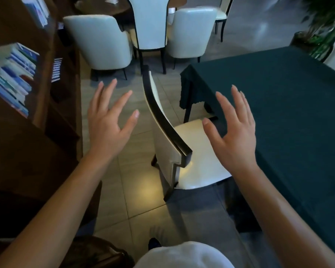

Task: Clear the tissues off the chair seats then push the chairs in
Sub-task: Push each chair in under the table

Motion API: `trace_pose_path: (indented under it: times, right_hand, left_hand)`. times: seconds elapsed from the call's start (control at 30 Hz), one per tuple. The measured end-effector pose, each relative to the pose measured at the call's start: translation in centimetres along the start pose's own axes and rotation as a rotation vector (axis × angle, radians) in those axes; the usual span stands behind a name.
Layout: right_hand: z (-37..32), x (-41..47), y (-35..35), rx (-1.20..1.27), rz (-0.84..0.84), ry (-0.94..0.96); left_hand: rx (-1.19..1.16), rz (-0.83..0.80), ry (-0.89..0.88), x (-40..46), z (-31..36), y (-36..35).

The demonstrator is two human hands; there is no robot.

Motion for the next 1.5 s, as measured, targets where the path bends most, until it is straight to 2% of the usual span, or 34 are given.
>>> trace_pose_path:
  times: [0.17, 0.53, 0.77, 0.93, 1.27, 1.4, 1.5]
  right_hand:
    - [-1.6, 4.0, -4.8, 0.047, -0.031, 0.025]
    - [-0.9, 11.7, -12.0, 0.160, -0.148, 0.060]
    - [-1.0, 15.9, -15.2, 0.149, -0.099, -0.002]
    - [-1.3, 18.4, -17.9, 0.091, -0.067, -0.136]
    - [-4.0, 15.9, -20.6, -0.046, 0.213, -0.489]
    - [-3.5, 15.2, -20.0, -0.096, 0.275, -0.595]
    - [-2.5, 15.6, -19.0, -0.135, 0.299, -0.618]
  left_hand:
    - [-0.015, 0.040, 0.043, 2.9, -3.6, -1.0]
    - [-0.011, -0.007, 0.146, 6.6, -7.1, -4.9]
    - [-0.060, -0.040, 0.081, 11.6, -10.6, -8.4]
    - [-0.159, -0.090, -0.054, 16.7, -13.0, -12.1]
    - [-0.407, -0.192, -0.481, 24.0, -13.2, -17.8]
    - [-0.466, -0.244, -0.563, 24.6, -11.9, -20.6]
    - [-0.491, -0.320, -0.550, 24.0, -11.5, -22.7]
Point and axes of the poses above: each hand's wrist, its own x-axis towards the middle knuckle, its own y-axis out of the back of the hand, z = x × y, the point moved 2 cm from there along x, towards the middle knuckle, and after that the axes turned 11 degrees about x, right-handed, at the moved point
